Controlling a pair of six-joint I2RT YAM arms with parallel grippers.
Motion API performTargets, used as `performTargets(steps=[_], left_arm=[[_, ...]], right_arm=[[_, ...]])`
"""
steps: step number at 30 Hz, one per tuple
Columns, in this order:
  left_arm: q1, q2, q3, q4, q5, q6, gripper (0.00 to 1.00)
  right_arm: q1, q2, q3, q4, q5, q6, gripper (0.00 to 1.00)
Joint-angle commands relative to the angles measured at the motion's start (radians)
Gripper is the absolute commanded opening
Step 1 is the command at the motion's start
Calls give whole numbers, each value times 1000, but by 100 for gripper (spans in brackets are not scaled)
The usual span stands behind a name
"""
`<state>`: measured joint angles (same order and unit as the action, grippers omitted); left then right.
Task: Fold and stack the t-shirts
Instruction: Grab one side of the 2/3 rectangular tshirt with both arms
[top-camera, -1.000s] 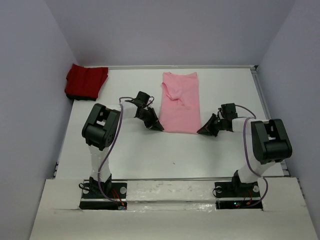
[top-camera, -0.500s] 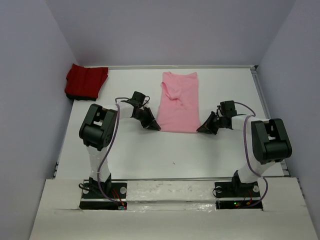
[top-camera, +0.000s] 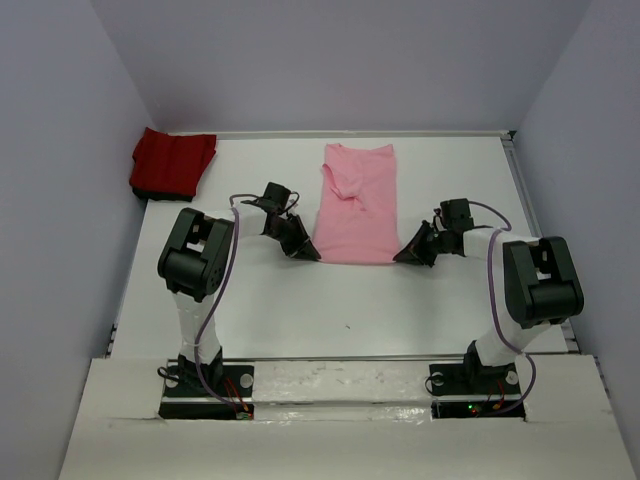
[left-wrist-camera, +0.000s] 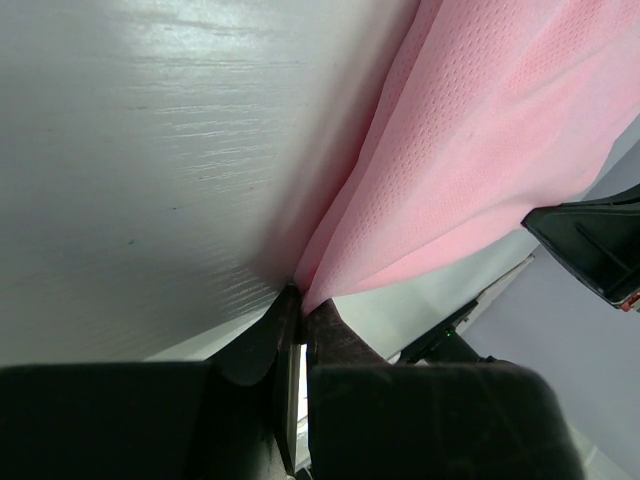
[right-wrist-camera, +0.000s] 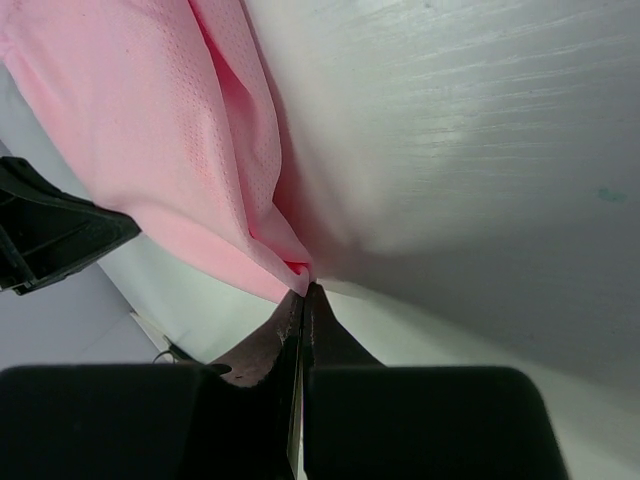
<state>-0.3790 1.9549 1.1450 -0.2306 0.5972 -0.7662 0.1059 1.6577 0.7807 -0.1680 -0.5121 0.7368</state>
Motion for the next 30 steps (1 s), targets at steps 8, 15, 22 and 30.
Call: performTargets(steps=[8, 15, 22, 30], left_arm=[[22, -17, 45, -85, -59, 39, 7], [15, -43, 41, -91, -53, 36, 0], [-20, -88, 19, -133, -62, 67, 0], [-35, -166, -102, -180, -66, 110, 0]], right_arm=[[-5, -7, 51, -21, 23, -20, 0], [-5, -53, 20, -36, 14, -17, 0], [5, -128, 0, -115, 0, -30, 0], [5, -243, -43, -281, -23, -82, 0]])
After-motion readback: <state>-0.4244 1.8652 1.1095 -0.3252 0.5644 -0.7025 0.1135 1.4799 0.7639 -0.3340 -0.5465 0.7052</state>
